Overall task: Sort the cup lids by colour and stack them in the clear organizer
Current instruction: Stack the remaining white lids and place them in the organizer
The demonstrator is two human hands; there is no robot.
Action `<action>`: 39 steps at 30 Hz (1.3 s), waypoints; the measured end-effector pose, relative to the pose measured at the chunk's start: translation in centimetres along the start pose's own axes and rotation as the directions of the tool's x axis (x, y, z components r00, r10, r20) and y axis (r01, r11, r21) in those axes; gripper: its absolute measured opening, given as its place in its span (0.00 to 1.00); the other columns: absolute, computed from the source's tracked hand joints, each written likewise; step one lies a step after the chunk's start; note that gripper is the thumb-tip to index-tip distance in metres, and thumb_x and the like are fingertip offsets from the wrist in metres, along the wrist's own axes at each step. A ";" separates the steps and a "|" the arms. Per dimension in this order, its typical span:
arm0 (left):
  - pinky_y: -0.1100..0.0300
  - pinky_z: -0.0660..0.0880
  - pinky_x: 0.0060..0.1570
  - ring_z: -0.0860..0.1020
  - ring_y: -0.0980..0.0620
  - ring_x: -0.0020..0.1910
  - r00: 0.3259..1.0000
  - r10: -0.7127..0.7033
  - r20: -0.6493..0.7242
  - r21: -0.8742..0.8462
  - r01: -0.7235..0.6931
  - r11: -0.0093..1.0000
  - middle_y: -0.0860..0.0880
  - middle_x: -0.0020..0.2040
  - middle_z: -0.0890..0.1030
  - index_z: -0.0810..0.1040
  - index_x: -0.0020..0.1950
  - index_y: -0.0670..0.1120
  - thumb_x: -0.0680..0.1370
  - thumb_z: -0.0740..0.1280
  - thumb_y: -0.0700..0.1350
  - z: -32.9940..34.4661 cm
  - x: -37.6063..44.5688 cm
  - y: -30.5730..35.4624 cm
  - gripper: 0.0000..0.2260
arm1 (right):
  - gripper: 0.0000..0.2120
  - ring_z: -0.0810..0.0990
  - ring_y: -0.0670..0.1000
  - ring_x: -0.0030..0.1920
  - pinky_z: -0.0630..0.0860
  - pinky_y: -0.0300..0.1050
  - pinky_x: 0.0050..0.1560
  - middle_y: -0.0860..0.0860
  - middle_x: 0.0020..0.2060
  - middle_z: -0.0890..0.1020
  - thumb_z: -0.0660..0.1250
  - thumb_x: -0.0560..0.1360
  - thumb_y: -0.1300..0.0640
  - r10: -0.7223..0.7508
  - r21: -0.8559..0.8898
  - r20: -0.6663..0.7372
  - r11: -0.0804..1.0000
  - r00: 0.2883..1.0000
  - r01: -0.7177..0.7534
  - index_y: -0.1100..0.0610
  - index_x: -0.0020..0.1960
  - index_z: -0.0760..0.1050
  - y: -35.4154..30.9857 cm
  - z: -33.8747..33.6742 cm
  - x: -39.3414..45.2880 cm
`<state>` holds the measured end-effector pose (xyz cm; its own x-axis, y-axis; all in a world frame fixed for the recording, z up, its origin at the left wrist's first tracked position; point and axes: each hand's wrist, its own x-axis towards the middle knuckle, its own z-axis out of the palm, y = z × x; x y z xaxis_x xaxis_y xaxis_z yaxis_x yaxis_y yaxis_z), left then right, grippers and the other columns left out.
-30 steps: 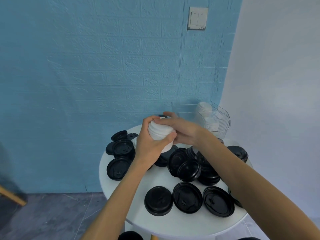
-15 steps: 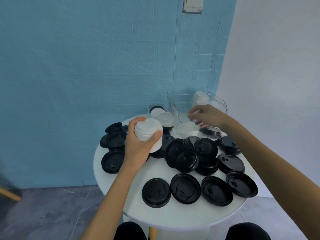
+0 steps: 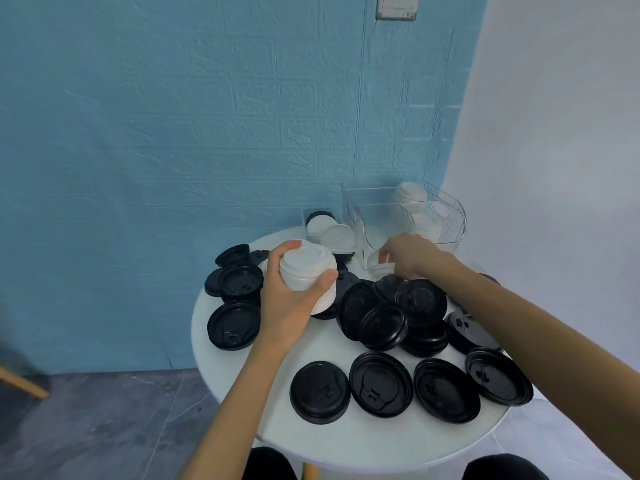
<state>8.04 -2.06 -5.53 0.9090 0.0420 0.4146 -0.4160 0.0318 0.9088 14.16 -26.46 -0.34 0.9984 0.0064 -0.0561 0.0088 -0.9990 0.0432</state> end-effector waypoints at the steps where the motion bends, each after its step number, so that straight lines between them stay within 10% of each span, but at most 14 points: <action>1: 0.71 0.75 0.50 0.76 0.63 0.57 1.000 0.000 0.006 -0.001 0.000 1.000 0.58 0.61 0.77 0.74 0.62 0.59 0.61 0.79 0.59 0.1 0.0 0.0 0.32 | 0.22 0.79 0.59 0.61 0.78 0.52 0.60 0.55 0.63 0.79 0.68 0.75 0.64 0.007 -0.015 -0.005 1.000 1.000 -0.007 0.48 0.66 0.79 0.0 0.1 0.1; 11: 0.62 0.77 0.54 0.76 0.57 0.60 1.000 -0.008 0.015 0.028 0.008 1.000 0.58 0.61 0.77 0.73 0.63 0.59 0.59 0.78 0.62 0.7 0.2 -0.5 0.34 | 0.22 0.78 0.52 0.52 0.71 0.44 0.49 0.50 0.50 0.80 0.72 0.75 0.56 -0.035 0.379 -0.224 0.917 0.974 0.120 0.52 0.68 0.75 -0.1 -3.6 -2.3; 19: 0.62 0.76 0.60 0.76 0.63 0.61 0.999 0.016 0.035 0.069 -0.018 0.997 0.66 0.60 0.77 0.71 0.67 0.60 0.61 0.80 0.62 1.3 0.0 -0.3 0.37 | 0.15 0.82 0.52 0.46 0.83 0.44 0.45 0.56 0.50 0.83 0.66 0.80 0.63 -0.197 0.975 -0.149 0.136 0.969 0.178 0.56 0.66 0.76 -4.1 -7.2 -6.1; 26: 0.79 0.70 0.52 0.74 0.72 0.59 0.997 0.062 0.040 0.073 -0.064 0.995 0.74 0.57 0.76 0.58 0.77 0.65 0.67 0.82 0.50 1.4 -0.2 1.0 0.46 | 0.13 0.77 0.45 0.35 0.79 0.38 0.40 0.51 0.44 0.79 0.69 0.80 0.55 -0.185 0.924 0.007 0.377 0.983 0.065 0.59 0.62 0.80 -7.0 -5.3 -5.8; 32: 0.69 0.75 0.53 0.77 0.64 0.59 0.997 0.065 0.040 0.109 -0.069 0.992 0.68 0.59 0.77 0.71 0.65 0.65 0.60 0.78 0.65 1.1 -0.1 1.4 0.36 | 0.13 0.83 0.46 0.40 0.80 0.39 0.39 0.50 0.43 0.84 0.68 0.80 0.55 -0.263 0.947 0.030 0.315 0.964 0.056 0.58 0.62 0.80 -7.1 -4.5 -5.5; 39: 0.76 0.72 0.47 0.76 0.70 0.53 0.999 0.053 -0.011 0.116 -0.051 0.992 0.75 0.52 0.76 0.72 0.62 0.60 0.70 0.81 0.48 1.1 0.4 0.8 0.26 | 0.14 0.85 0.48 0.44 0.82 0.45 0.52 0.48 0.47 0.85 0.68 0.81 0.48 -0.267 0.952 0.011 0.299 0.964 0.072 0.54 0.63 0.78 -6.5 -3.6 -3.7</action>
<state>8.05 -3.12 -4.55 0.8854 0.0546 0.4615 -0.4563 -0.0864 0.8856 10.61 -19.81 3.21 0.9591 0.2723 -0.0768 0.0212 -0.3399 -0.9402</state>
